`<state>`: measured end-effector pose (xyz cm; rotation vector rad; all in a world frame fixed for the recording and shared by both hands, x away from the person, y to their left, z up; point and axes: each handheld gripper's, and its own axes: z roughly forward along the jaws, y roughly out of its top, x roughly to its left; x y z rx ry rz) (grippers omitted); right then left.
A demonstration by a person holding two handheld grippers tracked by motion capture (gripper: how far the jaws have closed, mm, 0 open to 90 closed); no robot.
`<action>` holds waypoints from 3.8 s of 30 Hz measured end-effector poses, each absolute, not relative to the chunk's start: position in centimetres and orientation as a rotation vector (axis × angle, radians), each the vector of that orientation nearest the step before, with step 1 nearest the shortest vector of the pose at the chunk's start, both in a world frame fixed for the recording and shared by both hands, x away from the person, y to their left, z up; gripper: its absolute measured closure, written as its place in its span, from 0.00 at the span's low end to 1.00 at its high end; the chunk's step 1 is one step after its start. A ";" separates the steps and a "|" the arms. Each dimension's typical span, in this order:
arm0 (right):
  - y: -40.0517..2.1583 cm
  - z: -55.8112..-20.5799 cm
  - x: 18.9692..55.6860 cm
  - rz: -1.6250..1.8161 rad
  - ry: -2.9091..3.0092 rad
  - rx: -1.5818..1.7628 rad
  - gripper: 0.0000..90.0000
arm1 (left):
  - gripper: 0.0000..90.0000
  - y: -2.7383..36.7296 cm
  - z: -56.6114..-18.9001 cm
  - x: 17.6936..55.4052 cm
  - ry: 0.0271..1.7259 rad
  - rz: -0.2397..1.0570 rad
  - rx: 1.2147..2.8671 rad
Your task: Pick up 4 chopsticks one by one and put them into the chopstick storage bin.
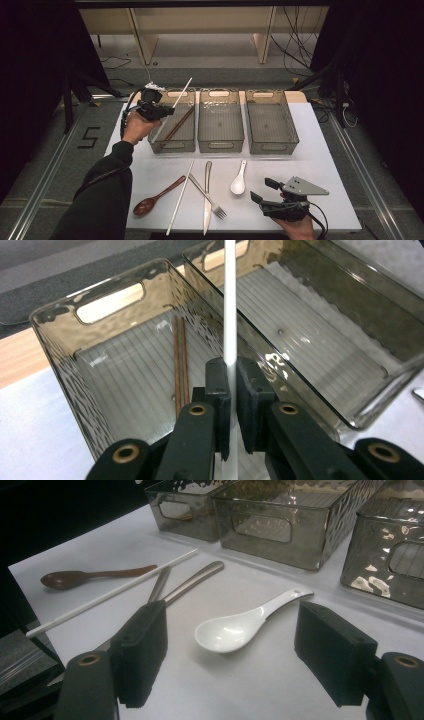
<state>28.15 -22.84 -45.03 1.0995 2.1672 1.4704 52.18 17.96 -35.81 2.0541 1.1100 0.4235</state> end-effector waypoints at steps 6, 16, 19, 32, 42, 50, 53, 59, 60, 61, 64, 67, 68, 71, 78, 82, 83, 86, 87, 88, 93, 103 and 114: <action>-22.8 -45.1 28.2 1.469 2.169 1.100 0.33 | 0.93 17.9 -35.7 53.0 1.116 0.436 2.040; -22.9 -45.1 28.2 1.474 2.169 1.104 0.33 | 0.93 17.8 -35.9 54.0 1.125 0.496 2.043; -22.9 -45.1 28.2 1.472 2.169 1.105 0.33 | 0.93 17.8 -36.1 54.1 1.130 0.493 2.038; -22.8 -45.1 28.2 1.473 2.171 1.101 0.33 | 0.93 18.4 -38.0 54.3 1.159 0.503 2.020; -22.8 -45.1 28.2 1.472 2.173 1.097 0.33 | 0.93 18.5 -38.9 54.2 1.158 0.518 2.020; -22.8 -45.1 28.1 1.470 2.173 1.097 0.33 | 0.93 18.5 -39.6 54.1 1.165 0.516 2.047; -22.8 -45.1 28.1 1.470 2.173 1.098 0.33 | 0.93 18.5 -39.8 54.1 1.166 0.513 2.052; -22.8 -45.1 28.2 1.471 2.173 1.097 0.33 | 0.92 18.4 -40.3 54.1 1.173 0.505 2.066; -22.8 -45.1 28.2 1.471 2.173 1.098 0.33 | 0.92 18.5 -40.4 54.1 1.172 0.504 2.070; -22.8 -45.1 28.2 1.471 2.173 1.099 0.33 | 0.92 18.5 -40.5 54.0 1.176 0.503 2.069; -22.8 -45.1 28.1 1.471 2.173 1.098 0.33 | 0.92 18.5 -40.6 54.0 1.180 0.497 2.068; -22.8 -45.1 28.2 1.471 2.173 1.098 0.33 | 0.92 18.5 -40.7 54.0 1.184 0.498 2.071; -22.8 -45.2 28.2 1.471 2.174 1.100 0.33 | 0.92 18.5 -40.7 54.0 1.188 0.494 2.071; -22.7 -45.2 28.2 1.471 2.175 1.100 0.33 | 0.92 18.6 -40.9 54.0 1.192 0.491 2.080; -22.8 -45.2 28.2 1.473 2.173 1.099 0.33 | 0.90 19.1 -41.3 53.9 1.221 0.475 2.090; -22.8 -45.1 28.2 1.474 2.170 1.102 0.33 | 0.85 19.4 -40.7 53.6 1.235 0.466 2.066; -22.8 -45.2 28.2 1.472 2.172 1.098 0.33 | 0.83 19.5 -40.5 53.5 1.241 0.455 2.057; -22.8 -45.1 28.2 1.473 2.171 1.099 0.33 | 0.74 19.9 -39.9 53.0 1.259 0.409 2.043; -22.8 -45.1 28.1 1.474 2.170 1.102 0.33 | 0.70 19.9 -39.8 52.7 1.272 0.387 2.040; -22.8 -45.1 28.1 1.473 2.170 1.102 0.33 | 0.66 20.0 -39.6 52.5 1.282 0.372 2.035; -22.8 -45.1 28.1 1.469 2.171 1.100 0.33 | 0.51 20.0 -38.9 50.5 1.299 0.296 2.004; -22.7 -45.1 28.1 1.469 2.170 1.098 0.33 | 0.39 18.7 -39.5 44.7 1.260 0.234 2.036; -22.7 -44.9 28.0 1.474 2.168 1.086 0.33 | 0.32 17.2 -40.9 40.6 1.267 0.188 2.178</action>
